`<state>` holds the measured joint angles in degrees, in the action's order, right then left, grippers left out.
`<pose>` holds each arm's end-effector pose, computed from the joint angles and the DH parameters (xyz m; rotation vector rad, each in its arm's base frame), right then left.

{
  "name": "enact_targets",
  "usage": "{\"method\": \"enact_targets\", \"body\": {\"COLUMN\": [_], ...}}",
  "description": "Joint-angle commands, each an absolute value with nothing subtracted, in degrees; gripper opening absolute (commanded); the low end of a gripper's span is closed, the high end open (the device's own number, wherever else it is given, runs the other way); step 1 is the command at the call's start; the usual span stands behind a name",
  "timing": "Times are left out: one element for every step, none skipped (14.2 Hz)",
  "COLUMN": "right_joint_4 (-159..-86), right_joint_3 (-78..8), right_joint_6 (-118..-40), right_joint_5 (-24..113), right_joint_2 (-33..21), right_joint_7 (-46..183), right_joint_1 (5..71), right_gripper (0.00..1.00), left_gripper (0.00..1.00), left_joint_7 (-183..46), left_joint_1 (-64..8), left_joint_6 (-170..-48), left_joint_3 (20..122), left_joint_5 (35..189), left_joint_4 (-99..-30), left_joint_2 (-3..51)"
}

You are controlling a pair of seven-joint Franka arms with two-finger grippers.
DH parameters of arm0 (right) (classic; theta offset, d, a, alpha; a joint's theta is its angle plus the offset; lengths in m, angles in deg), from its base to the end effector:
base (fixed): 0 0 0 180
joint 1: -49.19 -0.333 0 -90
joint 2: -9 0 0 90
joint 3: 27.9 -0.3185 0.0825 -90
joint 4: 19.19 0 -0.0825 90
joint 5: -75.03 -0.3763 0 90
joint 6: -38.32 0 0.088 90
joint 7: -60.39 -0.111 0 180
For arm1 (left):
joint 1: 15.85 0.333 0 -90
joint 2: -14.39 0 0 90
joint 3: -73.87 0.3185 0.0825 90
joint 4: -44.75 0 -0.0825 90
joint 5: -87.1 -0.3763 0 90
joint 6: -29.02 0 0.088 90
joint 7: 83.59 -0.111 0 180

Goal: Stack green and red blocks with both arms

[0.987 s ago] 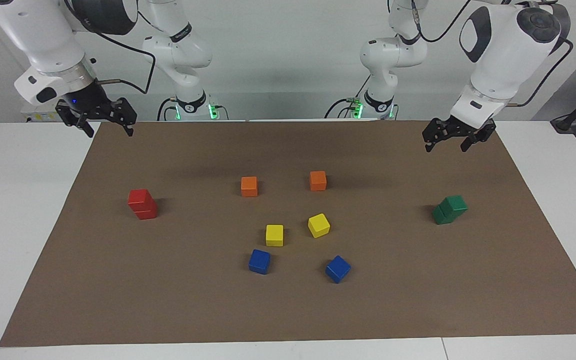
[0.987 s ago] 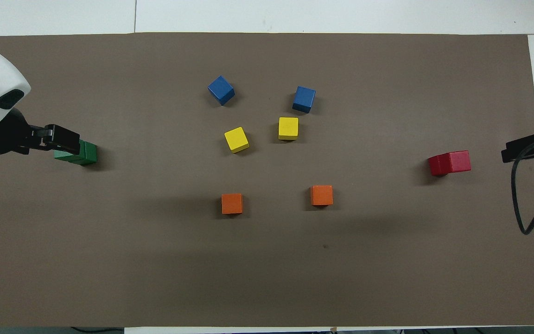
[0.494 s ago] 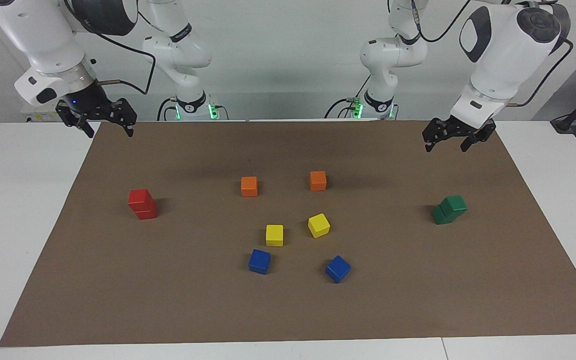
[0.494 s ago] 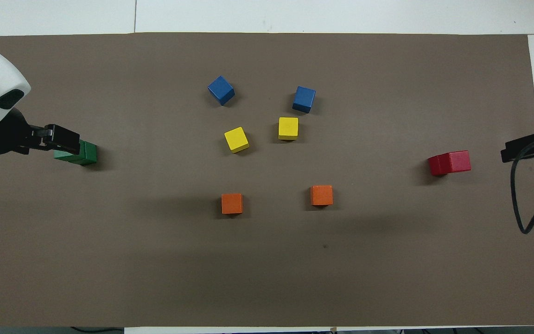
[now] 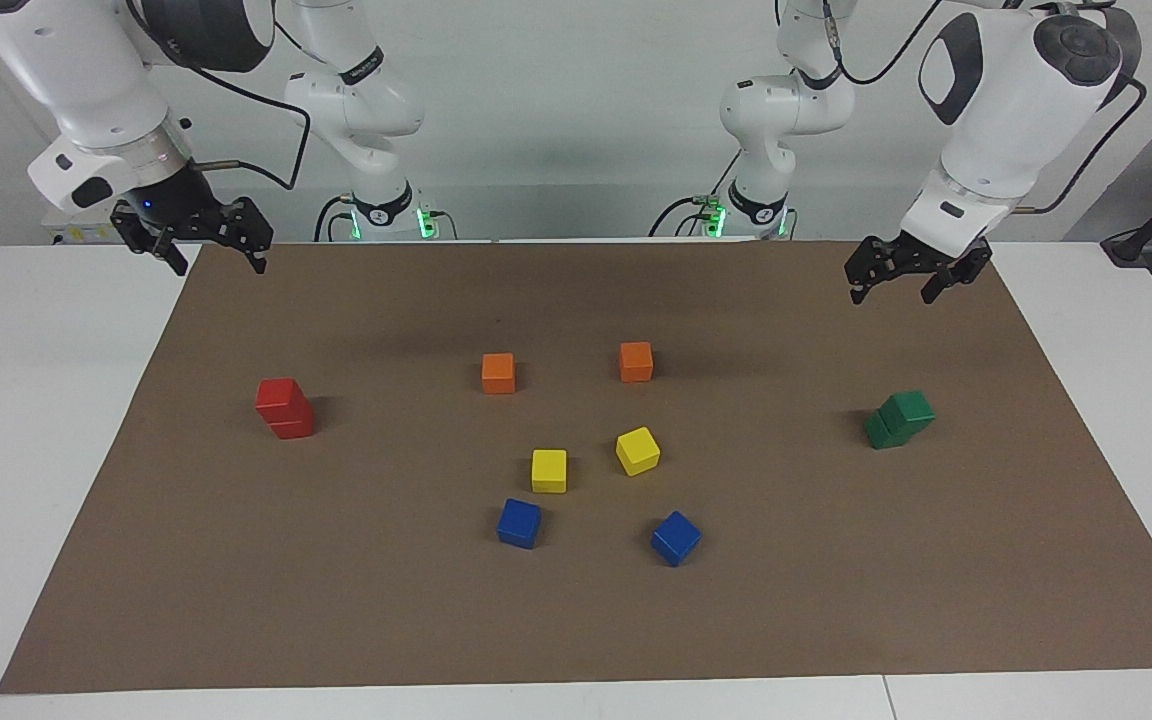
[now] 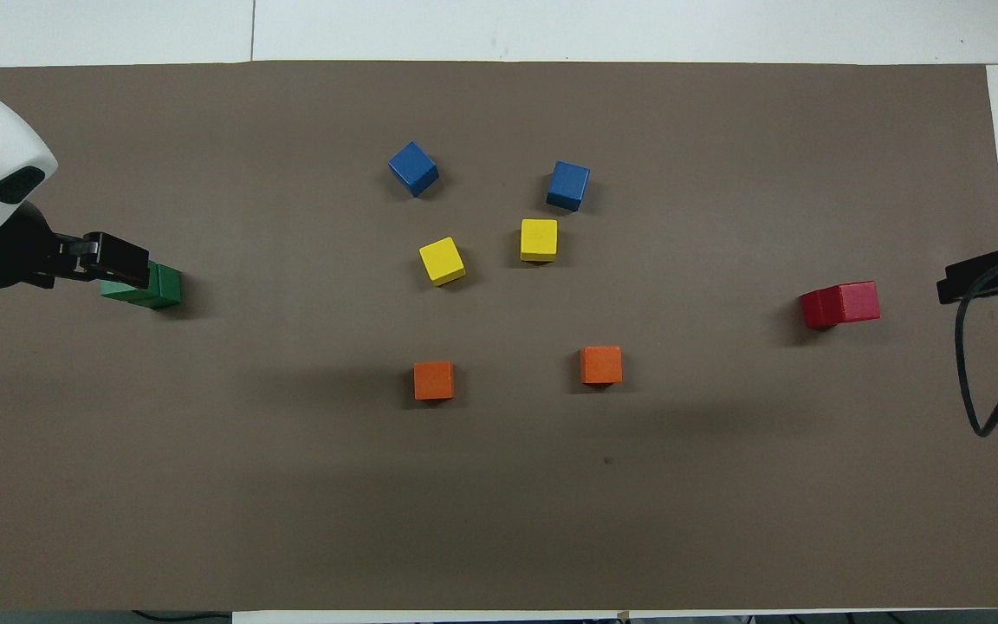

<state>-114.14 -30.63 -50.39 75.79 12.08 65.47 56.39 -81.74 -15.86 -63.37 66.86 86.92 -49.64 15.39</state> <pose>0.5242 -0.0418 0.6099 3.1291 0.0165 -0.0882 0.5484 -0.0667 0.5814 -3.1323 0.1418 0.0815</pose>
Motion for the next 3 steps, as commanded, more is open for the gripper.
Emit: {"method": "enact_targets", "body": {"right_joint_4": [-113.0,-113.1,-113.1], "right_joint_3": [-31.1,-31.1,-31.1], "right_joint_6": [-49.3,-49.4,-49.4], "right_joint_5": [75.2,75.2,75.2], "right_joint_2": [11.5,11.5,11.5], "right_joint_7": [64.5,64.4,64.4], "right_joint_1": [57.0,56.9,56.8], "right_gripper": [1.0,1.0,1.0], "left_gripper": [1.0,1.0,1.0], "left_joint_7": [-81.6,-81.6,-81.6], "left_joint_1": [-16.7,-16.7,-16.7], "left_joint_6": [-62.8,-62.8,-62.8], "left_joint_3": [67.5,67.5,67.5], "left_joint_5": [87.2,87.3,87.2], "left_joint_4": [-49.7,-49.7,-49.7], "left_joint_2": [14.7,14.7,14.7]}}
